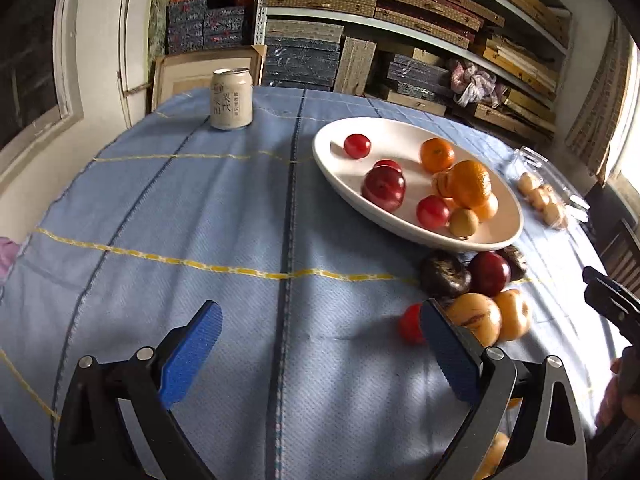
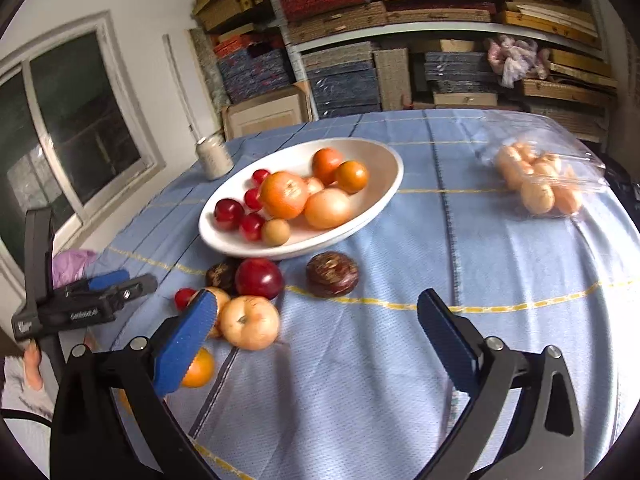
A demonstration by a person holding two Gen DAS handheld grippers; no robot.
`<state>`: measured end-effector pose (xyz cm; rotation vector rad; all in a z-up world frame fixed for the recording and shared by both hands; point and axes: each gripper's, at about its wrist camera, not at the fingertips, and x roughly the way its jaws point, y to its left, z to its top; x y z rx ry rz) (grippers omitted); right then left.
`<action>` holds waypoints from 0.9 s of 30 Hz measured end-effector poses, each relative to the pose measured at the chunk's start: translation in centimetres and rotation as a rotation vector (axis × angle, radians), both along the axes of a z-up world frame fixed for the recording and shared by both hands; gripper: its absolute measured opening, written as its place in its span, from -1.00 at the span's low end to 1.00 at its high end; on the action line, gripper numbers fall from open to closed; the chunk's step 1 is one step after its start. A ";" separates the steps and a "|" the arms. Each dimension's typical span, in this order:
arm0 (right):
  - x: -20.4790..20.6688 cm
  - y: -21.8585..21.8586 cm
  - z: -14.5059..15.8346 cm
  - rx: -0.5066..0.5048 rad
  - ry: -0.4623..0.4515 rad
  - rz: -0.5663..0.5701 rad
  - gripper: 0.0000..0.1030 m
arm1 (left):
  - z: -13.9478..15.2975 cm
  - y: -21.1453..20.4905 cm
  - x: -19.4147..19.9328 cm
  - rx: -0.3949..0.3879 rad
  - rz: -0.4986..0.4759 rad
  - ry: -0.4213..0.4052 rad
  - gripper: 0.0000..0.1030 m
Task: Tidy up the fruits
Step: 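Withdraw both open tools from the plate toward the fruit pile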
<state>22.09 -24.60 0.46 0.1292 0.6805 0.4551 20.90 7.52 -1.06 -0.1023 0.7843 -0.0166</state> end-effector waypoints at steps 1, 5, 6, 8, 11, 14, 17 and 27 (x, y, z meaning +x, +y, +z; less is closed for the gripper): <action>-0.3 0.7 -0.1 -0.033 -0.013 0.013 0.91 | -0.2 0.0 0.0 0.004 0.005 0.003 0.93; -0.4 1.6 0.3 -0.071 -0.047 0.031 0.91 | -0.4 0.1 0.1 -0.007 -0.003 0.015 0.93; -0.2 1.3 0.2 -0.045 -0.030 0.034 0.91 | -0.3 0.0 0.1 -0.008 -0.007 0.015 0.93; -0.1 1.2 0.0 0.004 0.006 0.055 0.91 | -0.1 -0.2 -0.1 -0.008 -0.022 0.015 0.93; -1.3 2.8 0.5 -0.022 -0.030 0.136 0.91 | 0.7 -0.7 -1.1 -0.015 -0.064 0.000 0.93; -3.0 4.5 1.0 -0.066 -0.073 0.199 0.91 | 1.3 -1.4 -2.0 -0.014 -0.106 -0.022 0.93; -4.2 5.6 0.6 -0.100 -0.086 0.212 0.91 | 1.0 -1.9 -1.7 0.020 -0.106 -0.013 0.93; -4.9 7.9 -0.5 -0.176 -0.086 0.211 0.27 | 0.5 0.3 -0.8 -0.032 -0.012 0.023 0.93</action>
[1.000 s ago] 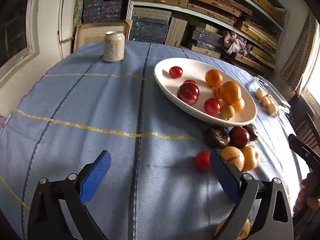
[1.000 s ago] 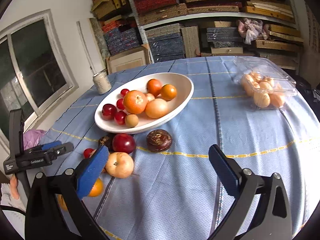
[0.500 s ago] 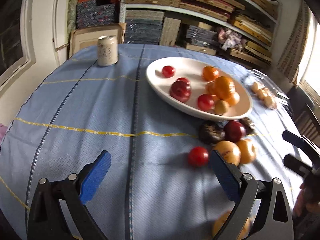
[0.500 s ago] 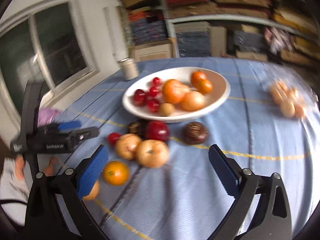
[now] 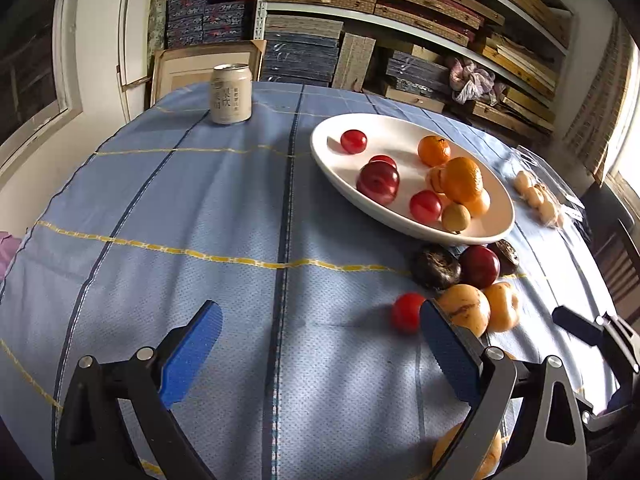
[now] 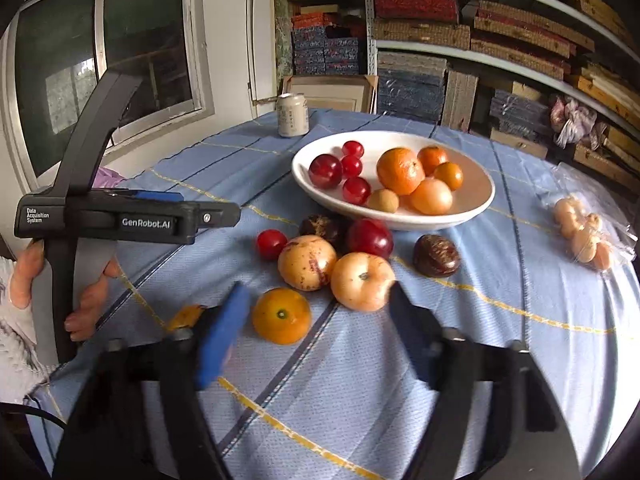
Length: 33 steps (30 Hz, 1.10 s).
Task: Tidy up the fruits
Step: 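Grasp a red tomato with the left tool while the right tool grasps a yellow orange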
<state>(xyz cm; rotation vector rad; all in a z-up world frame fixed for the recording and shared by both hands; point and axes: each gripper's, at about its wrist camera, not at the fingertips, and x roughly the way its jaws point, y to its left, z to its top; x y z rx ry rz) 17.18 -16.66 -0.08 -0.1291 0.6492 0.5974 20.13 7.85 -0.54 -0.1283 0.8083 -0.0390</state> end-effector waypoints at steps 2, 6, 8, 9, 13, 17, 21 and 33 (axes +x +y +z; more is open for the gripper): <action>0.1 0.3 -0.2 0.000 0.011 0.015 0.27 | 0.0 0.1 0.1 0.000 0.000 0.004 0.93; 0.0 0.8 -0.3 0.004 0.033 0.045 0.16 | 0.0 -0.1 -0.1 0.008 -0.003 0.000 0.93; 0.0 1.4 -0.6 -0.017 0.051 0.054 -0.10 | 0.0 -0.3 -0.1 0.015 -0.004 -0.004 0.93; 0.0 1.6 -0.8 -0.024 0.060 0.053 -0.16 | 0.0 -0.3 -0.1 0.017 -0.003 -0.005 0.93; 0.3 2.1 -1.3 -0.041 0.091 0.051 -0.17 | 0.0 -0.4 -0.1 0.018 -0.004 -0.001 0.93; 1.0 2.5 -1.9 -0.043 0.138 0.053 -0.19 | -0.1 -0.6 -0.1 0.023 -0.007 0.002 0.93; 1.7 2.3 -2.2 -0.026 0.177 0.047 -0.28 | -0.5 -1.0 0.2 0.040 -0.011 0.011 0.93; 2.4 -0.6 -2.1 -0.061 0.158 -0.024 -0.27 | -0.7 -4.1 -0.7 0.314 -0.067 -0.108 0.93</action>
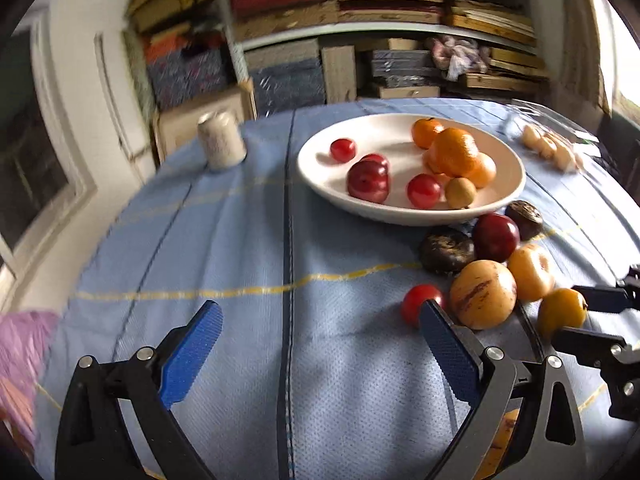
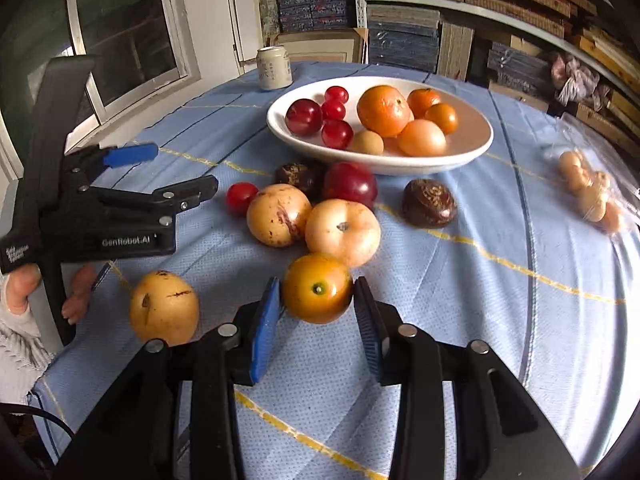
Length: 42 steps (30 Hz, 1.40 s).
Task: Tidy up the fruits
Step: 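Grasp a red tomato with the left tool while the right tool grasps a yellow orange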
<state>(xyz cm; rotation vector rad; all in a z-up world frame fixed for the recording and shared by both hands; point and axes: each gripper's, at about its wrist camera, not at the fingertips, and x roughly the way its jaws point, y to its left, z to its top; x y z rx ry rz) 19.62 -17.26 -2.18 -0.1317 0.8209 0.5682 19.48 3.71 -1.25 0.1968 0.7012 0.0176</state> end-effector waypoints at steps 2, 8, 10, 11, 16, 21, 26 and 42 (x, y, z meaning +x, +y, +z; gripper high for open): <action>-0.1 0.0 -0.2 -0.014 -0.002 0.005 -0.27 | 0.2 -0.3 -0.1 0.005 -0.030 -0.017 0.93; 0.2 -0.3 -0.6 -0.003 0.027 0.001 -0.27 | -0.6 -0.9 1.1 -0.012 -0.112 0.047 0.63; 0.3 -0.1 -0.7 -0.004 0.035 0.004 -0.27 | -0.8 -1.3 1.2 -0.019 -0.151 0.064 0.55; 0.3 -0.1 -0.7 -0.005 0.037 0.005 -0.27 | -1.0 -1.7 1.3 -0.018 -0.168 0.075 0.54; 0.2 0.0 -0.8 -0.002 0.045 0.008 -0.27 | -1.6 -2.6 2.8 -0.030 -0.180 0.113 0.41; 0.3 -0.3 -0.9 0.009 0.058 0.005 -0.27 | -2.2 -2.6 3.3 -0.151 -0.255 0.193 -0.49; 0.4 -0.2 -0.9 0.011 0.061 0.008 -0.27 | -1.9 -3.1 2.6 -0.135 -0.259 0.156 -0.49; 0.2 -4.4 2.5 0.189 -0.020 -0.084 -0.27 | -0.2 0.2 1.8 -0.188 -0.127 0.091 -0.49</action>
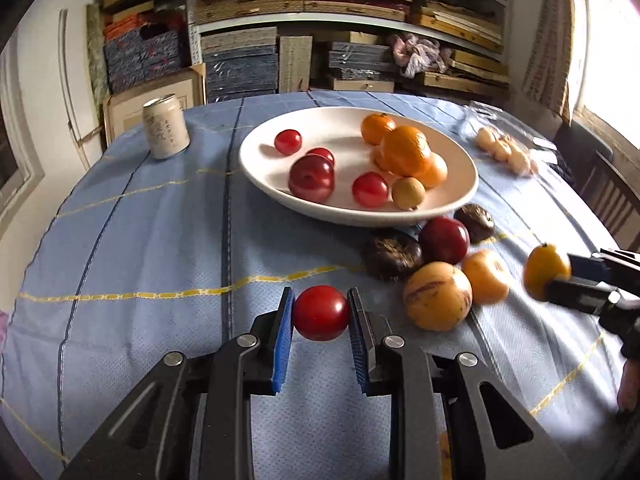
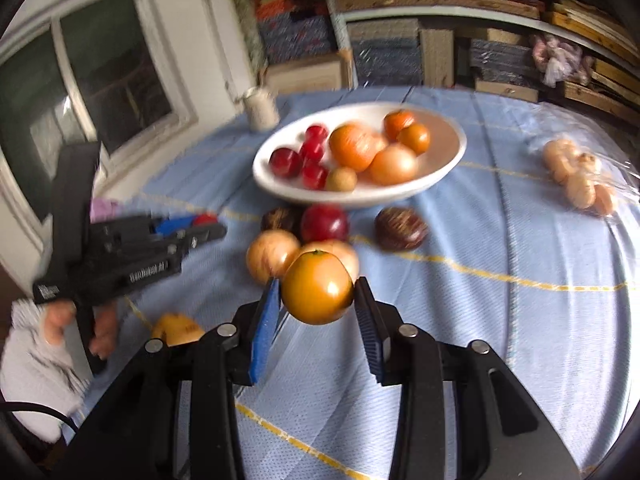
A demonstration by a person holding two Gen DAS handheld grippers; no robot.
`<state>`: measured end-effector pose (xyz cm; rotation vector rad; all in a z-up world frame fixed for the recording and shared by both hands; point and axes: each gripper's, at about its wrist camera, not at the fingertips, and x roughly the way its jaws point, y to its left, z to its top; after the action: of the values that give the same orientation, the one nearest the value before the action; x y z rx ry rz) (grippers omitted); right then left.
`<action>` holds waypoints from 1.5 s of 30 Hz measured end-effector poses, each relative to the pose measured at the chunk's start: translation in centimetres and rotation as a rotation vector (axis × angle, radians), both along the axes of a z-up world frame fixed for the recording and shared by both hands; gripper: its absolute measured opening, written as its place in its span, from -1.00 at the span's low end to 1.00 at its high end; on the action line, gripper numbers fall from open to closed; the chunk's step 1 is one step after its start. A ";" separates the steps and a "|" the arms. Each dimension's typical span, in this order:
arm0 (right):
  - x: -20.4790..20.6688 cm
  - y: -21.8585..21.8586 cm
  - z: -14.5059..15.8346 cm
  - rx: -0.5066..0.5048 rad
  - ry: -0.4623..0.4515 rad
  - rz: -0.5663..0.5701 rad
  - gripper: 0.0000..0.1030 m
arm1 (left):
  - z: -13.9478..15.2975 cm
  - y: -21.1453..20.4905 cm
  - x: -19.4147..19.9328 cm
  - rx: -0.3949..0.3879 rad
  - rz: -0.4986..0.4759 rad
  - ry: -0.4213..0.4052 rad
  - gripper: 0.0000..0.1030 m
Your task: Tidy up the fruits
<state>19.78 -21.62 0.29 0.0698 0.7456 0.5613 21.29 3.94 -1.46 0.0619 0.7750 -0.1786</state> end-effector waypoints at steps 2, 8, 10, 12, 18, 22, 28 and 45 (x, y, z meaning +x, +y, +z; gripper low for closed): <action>0.4 -1.1 0.8 0.033 -0.016 -0.037 -0.30 | 0.5 0.3 0.6 -0.013 0.014 0.003 -0.49; 4.0 -1.1 4.1 0.051 -0.038 -0.052 -0.31 | 3.5 -0.3 4.3 -0.003 0.017 -0.007 -0.49; 6.2 0.4 4.4 0.015 -0.015 -0.026 -0.42 | 4.2 -0.6 6.1 -0.003 0.022 -0.006 -0.49; 7.7 1.3 4.5 -0.010 -0.002 -0.014 -0.43 | 4.6 -0.8 7.6 0.000 0.023 -0.005 -0.49; 6.1 -5.1 2.1 -0.204 -0.051 -0.156 0.04 | 3.3 0.0 6.8 -0.042 0.005 0.003 -0.48; 3.2 -12.8 -0.9 -0.114 0.052 -0.250 0.05 | 1.7 0.7 6.4 -0.102 0.005 0.055 -0.48; -2.2 -13.9 -3.9 -0.243 0.105 -0.267 0.09 | 1.8 0.6 4.9 -0.088 0.013 0.040 -0.48; -14.5 -18.2 -4.0 -0.288 0.118 -0.335 0.28 | 1.7 -1.5 2.1 -0.066 -0.052 0.028 -0.48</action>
<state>5.30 -39.86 -3.73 -0.0397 0.9013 0.1285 23.36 2.39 0.23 0.0173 0.7956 -0.2544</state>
